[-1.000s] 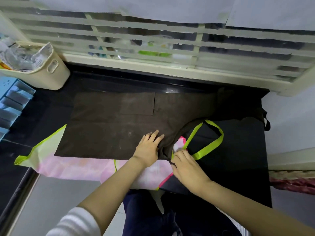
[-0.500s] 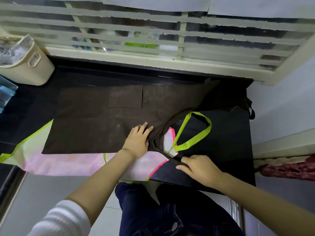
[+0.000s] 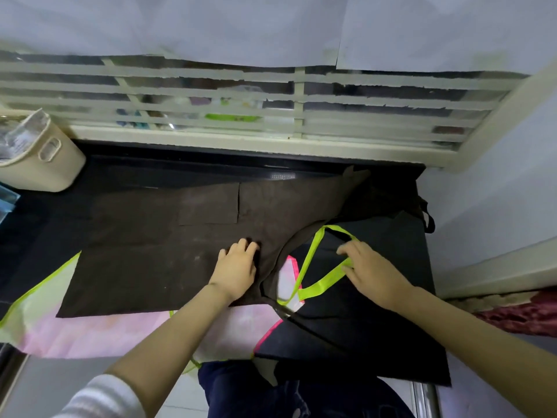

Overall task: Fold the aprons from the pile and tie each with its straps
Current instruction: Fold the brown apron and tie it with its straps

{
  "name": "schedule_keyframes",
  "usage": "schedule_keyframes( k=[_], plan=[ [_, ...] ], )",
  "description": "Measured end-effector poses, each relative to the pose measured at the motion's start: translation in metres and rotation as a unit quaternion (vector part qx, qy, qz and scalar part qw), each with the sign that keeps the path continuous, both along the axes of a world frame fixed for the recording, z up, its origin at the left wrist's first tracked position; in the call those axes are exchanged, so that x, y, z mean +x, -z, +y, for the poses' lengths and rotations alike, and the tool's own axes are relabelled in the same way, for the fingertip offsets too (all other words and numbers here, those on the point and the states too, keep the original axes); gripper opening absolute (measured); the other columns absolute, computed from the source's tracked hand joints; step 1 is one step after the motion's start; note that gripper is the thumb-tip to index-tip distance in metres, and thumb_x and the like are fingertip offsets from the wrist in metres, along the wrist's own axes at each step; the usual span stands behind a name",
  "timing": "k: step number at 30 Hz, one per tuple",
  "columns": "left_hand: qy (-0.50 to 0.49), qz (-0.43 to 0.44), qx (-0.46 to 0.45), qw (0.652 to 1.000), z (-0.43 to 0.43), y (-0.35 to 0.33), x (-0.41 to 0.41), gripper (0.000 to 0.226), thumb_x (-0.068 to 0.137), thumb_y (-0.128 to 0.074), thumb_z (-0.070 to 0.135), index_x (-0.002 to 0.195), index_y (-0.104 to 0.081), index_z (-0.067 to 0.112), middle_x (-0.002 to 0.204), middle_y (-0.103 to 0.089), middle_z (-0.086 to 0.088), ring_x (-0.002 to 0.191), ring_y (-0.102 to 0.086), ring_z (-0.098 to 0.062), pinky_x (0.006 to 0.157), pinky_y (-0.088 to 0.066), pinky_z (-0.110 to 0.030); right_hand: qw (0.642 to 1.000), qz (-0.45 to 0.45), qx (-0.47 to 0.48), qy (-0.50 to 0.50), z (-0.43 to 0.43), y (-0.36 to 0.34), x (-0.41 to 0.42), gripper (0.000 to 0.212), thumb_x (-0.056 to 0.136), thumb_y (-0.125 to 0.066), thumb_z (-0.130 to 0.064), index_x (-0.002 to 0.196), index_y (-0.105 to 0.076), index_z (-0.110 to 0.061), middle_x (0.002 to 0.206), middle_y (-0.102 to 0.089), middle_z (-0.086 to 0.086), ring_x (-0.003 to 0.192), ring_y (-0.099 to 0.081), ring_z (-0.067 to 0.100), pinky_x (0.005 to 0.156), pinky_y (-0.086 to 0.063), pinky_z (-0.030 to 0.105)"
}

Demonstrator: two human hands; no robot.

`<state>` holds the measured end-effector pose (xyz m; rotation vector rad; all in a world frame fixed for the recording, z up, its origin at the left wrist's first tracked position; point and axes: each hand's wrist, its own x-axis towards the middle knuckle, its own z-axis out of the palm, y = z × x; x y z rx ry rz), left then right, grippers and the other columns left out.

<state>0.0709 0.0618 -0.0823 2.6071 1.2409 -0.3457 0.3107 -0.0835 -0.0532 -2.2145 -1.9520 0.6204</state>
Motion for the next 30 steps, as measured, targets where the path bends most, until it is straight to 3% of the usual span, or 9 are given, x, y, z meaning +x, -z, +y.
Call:
schedule_keyframes(
  k=[5, 9, 13, 15, 18, 21, 24, 26, 30],
  plan=[
    [0.024, -0.062, 0.012, 0.998, 0.026, -0.011, 0.05, 0.044, 0.09, -0.043, 0.01, 0.133, -0.04, 0.018, 0.128, -0.04, -0.006, 0.116, -0.04, -0.024, 0.094, -0.031, -0.032, 0.998, -0.068, 0.014, 0.006, 0.053, 0.001, 0.043, 0.053, 0.09, -0.05, -0.001, 0.14, -0.037, -0.011, 0.149, -0.031, 0.008, 0.137, -0.029, 0.024, 0.111, -0.025, 0.029],
    [0.067, -0.073, -0.011, 0.995, 0.042, -0.013, 0.096, 0.053, 0.092, -0.042, 0.01, 0.143, -0.031, 0.021, 0.149, -0.026, -0.004, 0.135, -0.025, -0.025, 0.104, -0.028, -0.036, 0.997, -0.074, 0.006, -0.013, 0.089, -0.008, 0.057, 0.068, 0.085, -0.046, 0.011, 0.146, -0.027, -0.014, 0.157, -0.015, 0.004, 0.146, -0.008, 0.023, 0.117, -0.009, 0.03],
    [0.089, 0.011, -0.068, 0.994, 0.054, -0.007, 0.128, 0.059, 0.098, -0.039, 0.016, 0.15, -0.013, 0.027, 0.159, -0.001, -0.001, 0.145, -0.001, -0.028, 0.113, -0.018, -0.055, 0.958, -0.256, -0.07, -0.113, 0.114, -0.002, 0.067, 0.067, 0.089, -0.046, 0.001, 0.148, -0.02, -0.017, 0.159, -0.002, 0.006, 0.146, 0.008, 0.029, 0.118, 0.005, 0.04],
    [0.094, 0.06, -0.092, 0.989, 0.054, 0.001, 0.133, 0.06, 0.099, -0.037, 0.02, 0.15, -0.006, 0.03, 0.159, 0.006, -0.001, 0.145, 0.004, -0.03, 0.111, -0.016, -0.062, 0.923, -0.337, -0.117, -0.146, 0.119, 0.001, 0.074, 0.066, 0.088, -0.054, -0.011, 0.146, -0.022, -0.013, 0.157, -0.012, 0.011, 0.145, 0.007, 0.035, 0.116, 0.006, 0.045],
    [0.095, 0.09, -0.102, 0.986, 0.053, 0.009, 0.134, 0.057, 0.102, -0.032, 0.022, 0.151, -0.004, 0.031, 0.159, 0.011, -0.002, 0.145, 0.009, -0.03, 0.11, -0.011, -0.064, 0.913, -0.374, -0.152, -0.066, 0.121, 0.0, 0.094, 0.048, 0.094, -0.043, -0.015, 0.14, -0.033, -0.009, 0.145, -0.035, 0.017, 0.143, -0.011, 0.039, 0.117, 0.003, 0.05],
    [0.104, 0.093, -0.097, 0.986, 0.051, 0.011, 0.127, 0.056, 0.103, -0.03, 0.025, 0.151, -0.002, 0.031, 0.159, 0.012, -0.002, 0.145, 0.011, -0.029, 0.111, -0.008, -0.062, 0.901, -0.391, -0.185, 0.031, 0.11, -0.003, 0.118, 0.036, 0.095, -0.039, -0.015, 0.13, -0.045, -0.012, 0.133, -0.046, 0.013, 0.132, -0.03, 0.036, 0.116, -0.004, 0.053],
    [0.12, 0.101, -0.081, 0.984, 0.047, 0.01, 0.119, 0.055, 0.104, -0.027, 0.029, 0.151, 0.001, 0.031, 0.158, 0.014, -0.002, 0.145, 0.012, -0.028, 0.112, -0.007, -0.06, 0.91, -0.367, -0.186, 0.047, 0.091, 0.002, 0.13, 0.033, 0.093, -0.043, -0.014, 0.125, -0.051, -0.012, 0.128, -0.05, 0.011, 0.125, -0.037, 0.032, 0.114, -0.02, 0.044],
    [0.129, 0.102, -0.077, 0.983, 0.043, 0.009, 0.115, 0.055, 0.103, -0.026, 0.03, 0.151, 0.001, 0.031, 0.159, 0.013, -0.002, 0.145, 0.011, -0.028, 0.112, -0.007, -0.059, 0.924, -0.335, -0.175, 0.052, 0.076, 0.004, 0.128, 0.035, 0.091, -0.046, -0.012, 0.126, -0.049, -0.012, 0.125, -0.052, 0.009, 0.121, -0.04, 0.029, 0.101, -0.032, 0.035],
    [0.138, 0.085, -0.066, 0.985, 0.036, 0.005, 0.102, 0.055, 0.1, -0.034, 0.031, 0.15, -0.01, 0.032, 0.158, -0.002, -0.001, 0.145, -0.002, -0.028, 0.112, -0.016, -0.056, 0.952, -0.23, -0.186, 0.074, 0.04, 0.016, 0.11, 0.044, 0.089, -0.048, -0.011, 0.133, -0.042, -0.01, 0.13, -0.045, 0.009, 0.121, -0.041, 0.026, 0.093, -0.04, 0.031]
  ],
)
